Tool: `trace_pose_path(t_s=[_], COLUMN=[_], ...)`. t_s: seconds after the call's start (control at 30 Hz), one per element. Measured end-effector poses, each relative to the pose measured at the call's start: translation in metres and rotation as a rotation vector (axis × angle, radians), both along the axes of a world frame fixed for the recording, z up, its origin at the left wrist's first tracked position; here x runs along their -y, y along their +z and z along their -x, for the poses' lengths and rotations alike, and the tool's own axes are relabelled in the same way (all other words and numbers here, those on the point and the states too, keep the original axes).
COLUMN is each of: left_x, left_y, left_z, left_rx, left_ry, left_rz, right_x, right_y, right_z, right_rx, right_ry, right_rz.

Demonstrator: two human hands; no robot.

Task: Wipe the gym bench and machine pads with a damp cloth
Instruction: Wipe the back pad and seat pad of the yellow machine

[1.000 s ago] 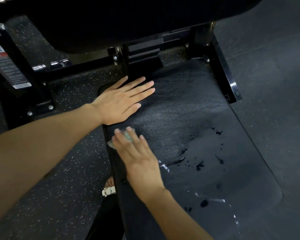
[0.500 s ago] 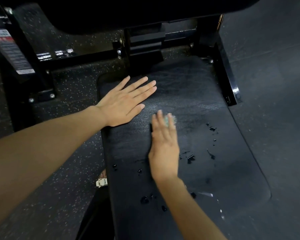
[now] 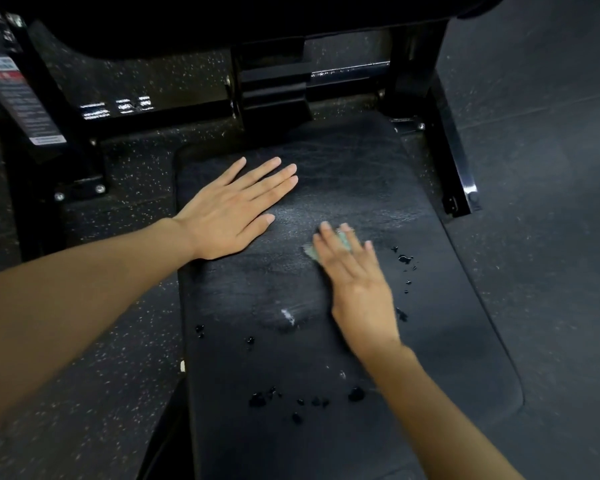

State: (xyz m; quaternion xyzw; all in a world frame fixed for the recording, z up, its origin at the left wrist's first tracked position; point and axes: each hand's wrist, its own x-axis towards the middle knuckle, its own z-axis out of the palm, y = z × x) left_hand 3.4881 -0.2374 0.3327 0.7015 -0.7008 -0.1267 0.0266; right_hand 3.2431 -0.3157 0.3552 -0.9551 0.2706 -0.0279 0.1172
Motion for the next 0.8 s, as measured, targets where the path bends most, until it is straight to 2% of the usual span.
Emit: trace_pose_path(t_s=[0.17,0.4,0.47,0.53,0.63,0.8], left_x=[0.003,0.006,0.007,0.008,0.009,0.011], left_y=[0.001,0.001,0.001,0.001,0.002,0.001], left_z=[0.015,0.032,0.034,0.035,0.039,0.043], left_rx=[-0.015,0.003,0.011,0.017,0.029,0.035], left_ry=[0.008,0.009,0.009,0.013,0.019,0.029], left_rz=[0.004,0.021,0.025,0.026,0.029,0.022], right_x=[0.056,0.039,0.019,-0.005,-0.041,-0.008], right_y=[0.005,-0.003,-0.006,-0.007,-0.003,-0.007], right_z=[0.035,0.018,0.009,0.001,-0.003,0.015], right_rx=[-0.058,0.101,0.113,0.098,-0.02,-0.02], right_ry=[-0.157,-0.452,-0.389,-0.207,0.038,0.089], right_rz=[-0.025,-0.058,-0.084,-0.129,-0.033,-0.052])
